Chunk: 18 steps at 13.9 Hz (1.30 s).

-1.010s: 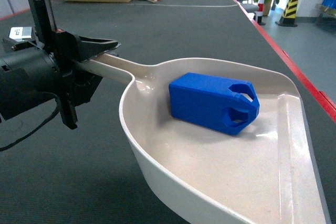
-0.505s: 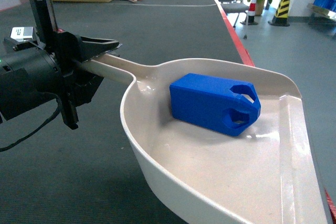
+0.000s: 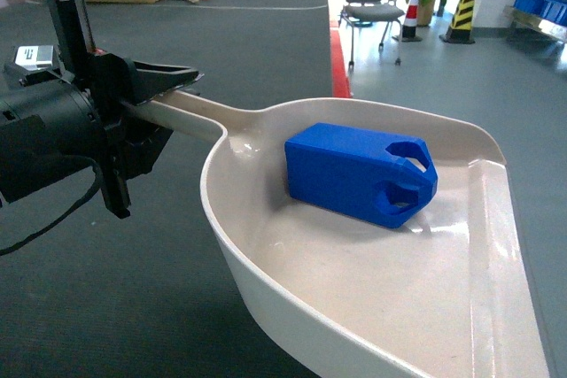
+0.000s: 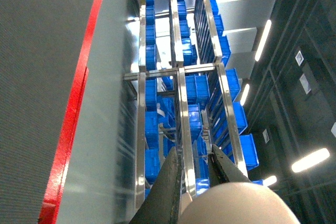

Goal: Place part in tray to right shelf

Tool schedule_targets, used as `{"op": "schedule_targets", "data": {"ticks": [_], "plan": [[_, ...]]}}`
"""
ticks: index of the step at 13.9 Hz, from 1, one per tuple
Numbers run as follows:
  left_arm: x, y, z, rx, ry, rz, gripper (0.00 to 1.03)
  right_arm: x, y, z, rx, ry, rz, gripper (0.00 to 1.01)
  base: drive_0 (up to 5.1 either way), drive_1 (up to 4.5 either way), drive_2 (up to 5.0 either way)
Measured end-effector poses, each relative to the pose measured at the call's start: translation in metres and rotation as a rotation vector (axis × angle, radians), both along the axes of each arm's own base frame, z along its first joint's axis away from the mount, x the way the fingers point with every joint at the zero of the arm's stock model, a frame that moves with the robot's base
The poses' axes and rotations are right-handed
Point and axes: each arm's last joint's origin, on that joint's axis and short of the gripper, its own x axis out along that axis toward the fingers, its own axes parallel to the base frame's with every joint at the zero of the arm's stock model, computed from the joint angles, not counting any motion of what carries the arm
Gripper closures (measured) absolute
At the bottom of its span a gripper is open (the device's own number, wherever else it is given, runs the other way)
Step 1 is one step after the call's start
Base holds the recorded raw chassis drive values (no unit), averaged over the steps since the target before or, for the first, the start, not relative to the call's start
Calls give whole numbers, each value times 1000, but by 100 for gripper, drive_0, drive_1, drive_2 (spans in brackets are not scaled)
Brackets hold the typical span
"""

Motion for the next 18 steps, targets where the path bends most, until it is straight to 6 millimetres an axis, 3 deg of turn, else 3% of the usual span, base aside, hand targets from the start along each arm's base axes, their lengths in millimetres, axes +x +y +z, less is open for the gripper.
{"op": "schedule_targets", "data": {"ticks": [18], "plan": [[0, 0, 0, -1, -1, -5, 90, 0, 0, 1, 0, -5, 0, 3, 489, -250, -237]]}}
